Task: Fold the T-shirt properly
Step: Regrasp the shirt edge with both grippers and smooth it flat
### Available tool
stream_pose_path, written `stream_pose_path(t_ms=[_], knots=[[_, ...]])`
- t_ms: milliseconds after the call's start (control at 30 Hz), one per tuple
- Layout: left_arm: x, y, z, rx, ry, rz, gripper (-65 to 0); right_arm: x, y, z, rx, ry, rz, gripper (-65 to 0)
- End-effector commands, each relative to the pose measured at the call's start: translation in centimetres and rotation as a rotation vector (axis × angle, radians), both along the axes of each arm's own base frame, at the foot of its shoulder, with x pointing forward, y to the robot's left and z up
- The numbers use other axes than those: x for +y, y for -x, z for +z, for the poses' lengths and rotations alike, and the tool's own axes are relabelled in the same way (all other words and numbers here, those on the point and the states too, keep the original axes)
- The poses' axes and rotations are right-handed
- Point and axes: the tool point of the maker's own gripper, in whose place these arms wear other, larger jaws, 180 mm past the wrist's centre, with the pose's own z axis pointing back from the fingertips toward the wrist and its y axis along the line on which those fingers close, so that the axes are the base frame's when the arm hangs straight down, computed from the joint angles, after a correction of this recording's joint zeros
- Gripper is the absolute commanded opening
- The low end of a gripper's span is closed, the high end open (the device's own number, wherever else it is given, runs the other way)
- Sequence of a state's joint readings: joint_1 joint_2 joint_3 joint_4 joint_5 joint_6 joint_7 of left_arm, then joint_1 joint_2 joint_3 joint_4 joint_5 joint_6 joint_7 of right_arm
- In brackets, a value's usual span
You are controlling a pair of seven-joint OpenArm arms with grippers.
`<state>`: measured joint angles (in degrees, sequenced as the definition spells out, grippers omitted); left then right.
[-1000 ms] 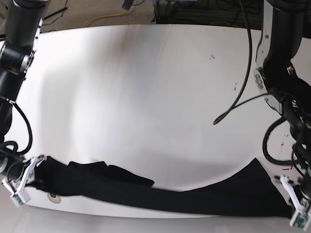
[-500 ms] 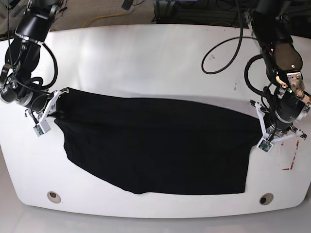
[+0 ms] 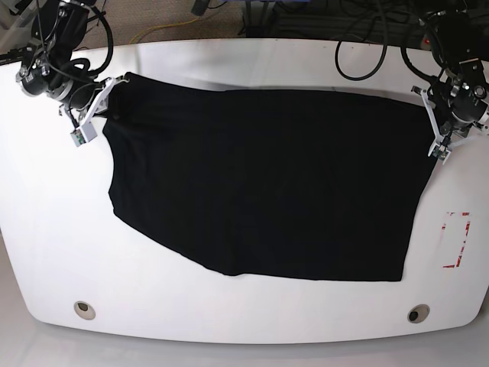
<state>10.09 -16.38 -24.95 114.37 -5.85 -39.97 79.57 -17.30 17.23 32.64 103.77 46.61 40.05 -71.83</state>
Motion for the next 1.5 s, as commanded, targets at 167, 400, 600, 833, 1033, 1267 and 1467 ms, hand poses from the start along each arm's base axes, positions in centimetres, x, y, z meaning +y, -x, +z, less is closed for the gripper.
stream_pose_path(t_ms=[167, 400, 600, 833, 1033, 1267, 1467], knots=[[2.7, 2.7, 0.3, -0.003, -0.025, 0.082, -64.6, 1.0, 2.2, -0.8, 0.029, -0.034, -0.026, -65.0], [3.9, 0.7, 2.4, -0.097, -0.028, 0.13, -64.6, 0.9, 1.7, -0.2, 0.003, -0.057, -0.042, -65.0], [3.8, -1.2, 3.7, -0.156, -0.019, 0.13, -64.6, 0.1, 0.4, 1.4, -0.064, -0.108, -0.085, -65.0], [2.5, -2.4, 2.3, -0.133, 0.026, 0.11, -64.6, -0.4, -2.3, 1.2, -0.087, -0.16, -0.119, -65.0], [2.0, -2.7, 1.1, -0.123, 0.059, 0.094, -64.4, -0.7, -4.5, 1.0, -0.102, -0.21, -0.149, -63.6], [0.2, -4.0, -2.0, -0.109, 0.158, 0.039, -64.3, -1.2, -7.3, 0.7, -0.111, -0.281, -0.189, -52.2], [0.2, -5.7, -4.0, -0.094, 0.233, 0.058, -55.8, -1.6, -9.0, 0.1, -0.11, -0.34, -0.226, -33.0]])
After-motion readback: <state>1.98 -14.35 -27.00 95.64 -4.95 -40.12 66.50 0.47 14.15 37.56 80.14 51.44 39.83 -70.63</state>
